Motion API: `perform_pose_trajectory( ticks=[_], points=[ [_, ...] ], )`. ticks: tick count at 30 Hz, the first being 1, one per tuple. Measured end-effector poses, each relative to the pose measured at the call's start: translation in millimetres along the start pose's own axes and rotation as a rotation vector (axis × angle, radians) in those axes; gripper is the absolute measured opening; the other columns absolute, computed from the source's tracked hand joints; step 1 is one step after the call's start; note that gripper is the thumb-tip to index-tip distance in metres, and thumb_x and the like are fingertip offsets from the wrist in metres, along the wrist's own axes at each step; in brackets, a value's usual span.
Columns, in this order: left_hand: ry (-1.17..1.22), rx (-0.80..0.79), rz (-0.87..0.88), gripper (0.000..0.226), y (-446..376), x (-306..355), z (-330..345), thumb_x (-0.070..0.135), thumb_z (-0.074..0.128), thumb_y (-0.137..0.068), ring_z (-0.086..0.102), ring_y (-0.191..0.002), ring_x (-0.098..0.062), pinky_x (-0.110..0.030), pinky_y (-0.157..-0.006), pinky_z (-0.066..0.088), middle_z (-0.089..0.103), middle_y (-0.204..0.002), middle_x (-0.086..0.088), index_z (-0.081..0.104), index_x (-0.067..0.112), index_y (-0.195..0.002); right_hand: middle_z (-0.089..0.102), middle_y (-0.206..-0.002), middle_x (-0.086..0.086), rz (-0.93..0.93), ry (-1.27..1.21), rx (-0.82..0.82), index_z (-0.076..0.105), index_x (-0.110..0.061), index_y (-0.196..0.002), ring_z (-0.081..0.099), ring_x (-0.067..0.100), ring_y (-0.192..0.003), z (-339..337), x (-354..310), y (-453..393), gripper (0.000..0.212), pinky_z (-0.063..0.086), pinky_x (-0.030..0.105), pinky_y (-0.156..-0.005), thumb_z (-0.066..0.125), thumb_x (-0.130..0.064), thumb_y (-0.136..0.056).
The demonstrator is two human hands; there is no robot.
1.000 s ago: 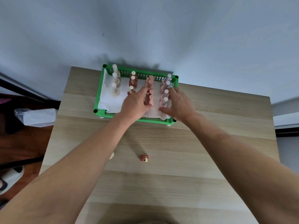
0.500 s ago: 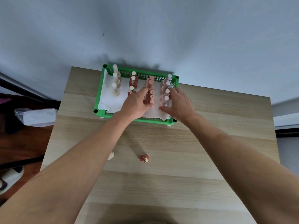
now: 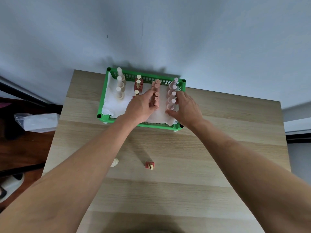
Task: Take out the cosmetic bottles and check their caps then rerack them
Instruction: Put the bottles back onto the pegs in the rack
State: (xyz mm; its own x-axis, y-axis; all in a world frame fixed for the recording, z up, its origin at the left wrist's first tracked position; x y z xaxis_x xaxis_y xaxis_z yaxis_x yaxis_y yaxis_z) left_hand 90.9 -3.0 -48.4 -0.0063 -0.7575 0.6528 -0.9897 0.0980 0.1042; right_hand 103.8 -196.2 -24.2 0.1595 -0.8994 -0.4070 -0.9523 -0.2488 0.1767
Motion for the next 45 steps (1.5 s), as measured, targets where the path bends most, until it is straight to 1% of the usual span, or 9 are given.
perform_pose_trajectory(
  ticks=[7,10,16,23,28,34,37,41,45],
  points=[
    [-0.012,0.017,0.007,0.044,-1,-1,-2,0.033,0.073,-0.086,0.054,-0.068,-0.015,-0.018,-0.052,0.032,0.047,-0.067,0.022,0.053,0.028,-0.125,0.062,-0.113,0.001,0.003,-0.006,0.013,0.049,-0.019,-0.125,0.06,0.022,-0.102,1,0,0,0.063,0.049,0.035,-0.084,0.082,-0.038,-0.075],
    [-0.013,0.019,0.012,0.045,-2,-1,-2,0.033,0.073,-0.087,0.055,-0.071,-0.017,-0.025,-0.055,0.034,0.048,-0.072,0.018,0.053,0.026,-0.126,0.062,-0.112,0.001,0.013,-0.011,0.019,0.049,-0.018,-0.124,0.06,0.023,-0.101,1,-1,0,0.062,0.051,0.037,-0.085,0.083,-0.037,-0.075],
    [0.005,0.053,0.016,0.047,0,0,-1,0.031,0.074,-0.086,0.054,-0.071,-0.017,-0.027,-0.063,0.037,0.052,-0.078,0.013,0.054,0.026,-0.128,0.063,-0.112,0.001,0.02,-0.015,0.018,0.049,-0.018,-0.122,0.061,0.023,-0.102,1,-1,0,0.061,0.052,0.04,-0.086,0.083,-0.038,-0.075],
    [-0.003,0.104,0.004,0.055,8,2,2,0.033,0.076,-0.084,0.06,-0.074,-0.016,-0.027,-0.065,0.037,0.057,-0.083,0.011,0.05,0.022,-0.132,0.063,-0.113,0.001,0.023,-0.014,0.015,0.049,-0.018,-0.122,0.061,0.023,-0.102,1,-1,1,0.061,0.052,0.041,-0.086,0.083,-0.039,-0.075],
    [0.024,0.128,-0.063,0.053,14,2,5,0.035,0.076,-0.084,0.069,-0.081,-0.023,-0.027,-0.067,0.04,0.068,-0.086,0.004,0.048,0.02,-0.126,0.063,-0.113,0.001,0.023,-0.011,0.013,0.049,-0.018,-0.122,0.061,0.023,-0.102,0,-2,1,0.061,0.052,0.04,-0.087,0.083,-0.039,-0.075],
    [0.012,0.154,-0.131,0.041,20,5,10,0.035,0.074,-0.086,0.069,-0.077,-0.024,-0.027,-0.066,0.044,0.073,-0.087,-0.003,0.059,0.011,-0.116,0.063,-0.113,0.001,0.018,-0.012,0.016,0.049,-0.018,-0.122,0.061,0.023,-0.102,1,-2,1,0.061,0.052,0.04,-0.087,0.083,-0.039,-0.075],
    [-0.018,0.122,-0.166,0.03,19,5,10,0.036,0.072,-0.088,0.069,-0.077,-0.026,-0.031,-0.066,0.049,0.075,-0.088,-0.006,0.065,0.01,-0.102,0.062,-0.114,0.001,0.017,-0.01,0.017,0.049,-0.018,-0.122,0.061,0.023,-0.102,1,-2,2,0.061,0.051,0.04,-0.087,0.083,-0.039,-0.075],
    [-0.002,0.087,-0.186,0.027,19,4,10,0.034,0.07,-0.09,0.071,-0.083,-0.023,-0.033,-0.075,0.054,0.077,-0.093,-0.002,0.072,0.01,-0.103,0.061,-0.115,0.001,0.017,-0.013,0.004,0.049,-0.018,-0.123,0.06,0.023,-0.105,1,-2,1,0.062,0.051,0.042,-0.091,0.083,-0.039,-0.075],
    [0.007,0.058,-0.189,0.025,19,5,8,0.034,0.068,-0.092,0.072,-0.076,-0.022,-0.04,-0.077,0.058,0.077,-0.086,-0.002,0.073,0.012,-0.101,0.061,-0.116,0.001,0.02,-0.014,0.001,0.048,-0.018,-0.123,0.06,0.022,-0.106,2,-1,1,0.063,0.051,0.042,-0.092,0.083,-0.039,-0.075]
  ],
)
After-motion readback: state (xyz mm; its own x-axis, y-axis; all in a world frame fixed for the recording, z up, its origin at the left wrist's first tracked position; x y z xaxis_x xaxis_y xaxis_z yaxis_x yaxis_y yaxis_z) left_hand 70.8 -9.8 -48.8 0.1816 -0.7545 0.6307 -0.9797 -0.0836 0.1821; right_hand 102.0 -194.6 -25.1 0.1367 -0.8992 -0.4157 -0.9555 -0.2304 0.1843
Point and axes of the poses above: each hand's wrist, its own y-axis away from the middle knuckle, its own z-axis out of the palm, x = y × z, the point moved 2 cm from there along -y, towards the middle knuckle
